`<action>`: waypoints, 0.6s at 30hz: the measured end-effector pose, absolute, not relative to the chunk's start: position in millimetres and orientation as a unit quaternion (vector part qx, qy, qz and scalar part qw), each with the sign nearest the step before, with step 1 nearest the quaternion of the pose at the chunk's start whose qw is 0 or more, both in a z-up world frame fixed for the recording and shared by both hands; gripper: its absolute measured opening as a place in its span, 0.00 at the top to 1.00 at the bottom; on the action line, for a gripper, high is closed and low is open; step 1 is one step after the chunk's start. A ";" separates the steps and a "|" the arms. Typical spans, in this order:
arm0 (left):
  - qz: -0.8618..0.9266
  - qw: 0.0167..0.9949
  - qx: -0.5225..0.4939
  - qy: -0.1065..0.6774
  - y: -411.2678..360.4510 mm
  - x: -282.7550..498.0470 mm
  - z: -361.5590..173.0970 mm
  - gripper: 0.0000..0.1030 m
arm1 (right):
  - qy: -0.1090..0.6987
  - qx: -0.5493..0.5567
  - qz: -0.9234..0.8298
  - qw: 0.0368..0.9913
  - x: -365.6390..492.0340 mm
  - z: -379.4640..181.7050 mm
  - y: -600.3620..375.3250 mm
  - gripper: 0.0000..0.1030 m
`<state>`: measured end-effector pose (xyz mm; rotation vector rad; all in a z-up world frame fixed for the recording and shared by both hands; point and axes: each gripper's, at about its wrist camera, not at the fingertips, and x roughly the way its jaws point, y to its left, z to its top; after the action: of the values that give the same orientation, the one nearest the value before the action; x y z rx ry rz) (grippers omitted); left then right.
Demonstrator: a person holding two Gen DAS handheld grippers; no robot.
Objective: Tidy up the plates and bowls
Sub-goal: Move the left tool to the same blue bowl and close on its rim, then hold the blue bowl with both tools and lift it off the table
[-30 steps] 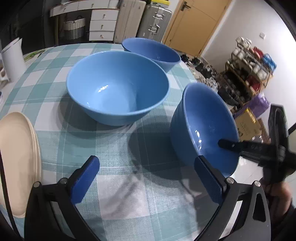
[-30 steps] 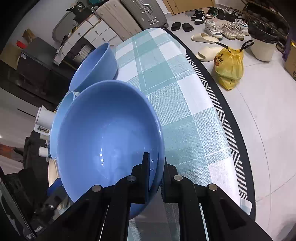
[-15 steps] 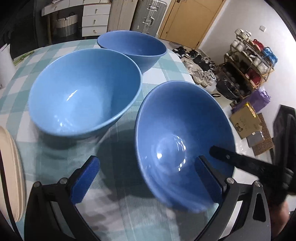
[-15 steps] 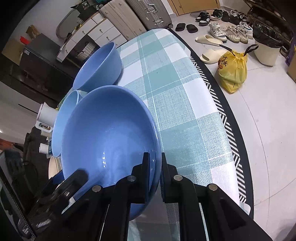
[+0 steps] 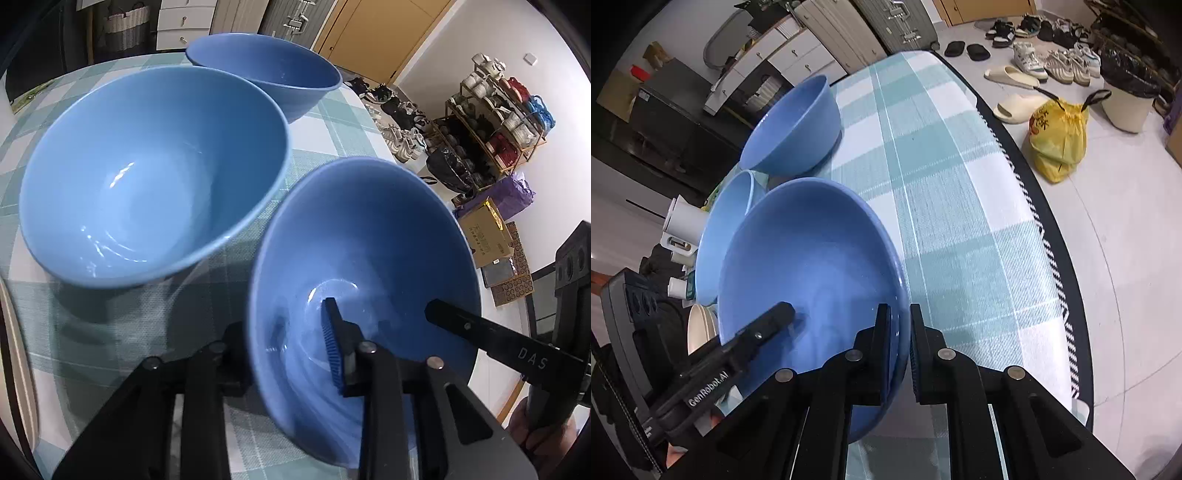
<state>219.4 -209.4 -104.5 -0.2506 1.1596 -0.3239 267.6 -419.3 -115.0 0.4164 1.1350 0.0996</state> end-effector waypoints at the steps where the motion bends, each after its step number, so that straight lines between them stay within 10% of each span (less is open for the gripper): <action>1: -0.158 0.815 -0.122 0.543 -207.6 219.8 -104.5 0.73 | 0.536 0.197 0.046 0.820 267.0 -115.8 -420.2 0.91; 18: -0.154 0.811 -0.099 0.556 -178.0 175.2 -106.6 0.74 | 0.562 0.169 0.073 0.807 233.9 -118.4 -380.4 0.91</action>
<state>175.2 -178.0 -106.6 -0.2119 1.1882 -0.3296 233.9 -380.4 -118.4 0.3611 1.2016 0.1557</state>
